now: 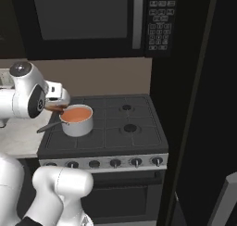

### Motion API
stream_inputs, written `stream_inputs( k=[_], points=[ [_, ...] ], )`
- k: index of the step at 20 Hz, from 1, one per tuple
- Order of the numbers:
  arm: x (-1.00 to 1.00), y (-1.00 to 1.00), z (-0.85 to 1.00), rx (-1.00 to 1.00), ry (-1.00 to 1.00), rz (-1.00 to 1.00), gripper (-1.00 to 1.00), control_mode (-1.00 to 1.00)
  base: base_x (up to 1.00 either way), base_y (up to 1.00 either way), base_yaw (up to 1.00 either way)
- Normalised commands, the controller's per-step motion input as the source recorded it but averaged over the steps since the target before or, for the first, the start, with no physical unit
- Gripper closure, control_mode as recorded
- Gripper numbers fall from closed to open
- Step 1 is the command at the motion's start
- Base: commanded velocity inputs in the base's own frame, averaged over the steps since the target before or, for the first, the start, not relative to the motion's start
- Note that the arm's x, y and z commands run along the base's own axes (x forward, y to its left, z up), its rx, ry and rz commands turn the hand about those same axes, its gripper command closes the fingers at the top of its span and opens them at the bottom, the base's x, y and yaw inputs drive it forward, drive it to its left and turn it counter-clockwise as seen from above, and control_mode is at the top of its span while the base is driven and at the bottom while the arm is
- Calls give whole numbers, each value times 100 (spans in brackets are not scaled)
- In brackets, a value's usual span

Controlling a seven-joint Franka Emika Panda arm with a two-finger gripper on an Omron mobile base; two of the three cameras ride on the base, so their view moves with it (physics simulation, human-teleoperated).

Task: Retrieve the chicken drumstick from the fridge and place it on the saucepan with marinade on the stove.

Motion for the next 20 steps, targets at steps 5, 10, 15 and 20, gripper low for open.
stream_inputs(
  k=[5, 10, 15, 20],
  points=[
    [66, 0, -20, 0, 0, 0, 100, -100, 0, 0, 0],
    [52, 0, -23, 0, 4, 0, 100, -100, 0, 0, 0],
    [33, 3, -18, -1, 7, 0, 100, -100, 0, 0, 0],
    [31, 14, -13, -3, 7, 0, 100, -100, 0, 0, 0]
  ],
)
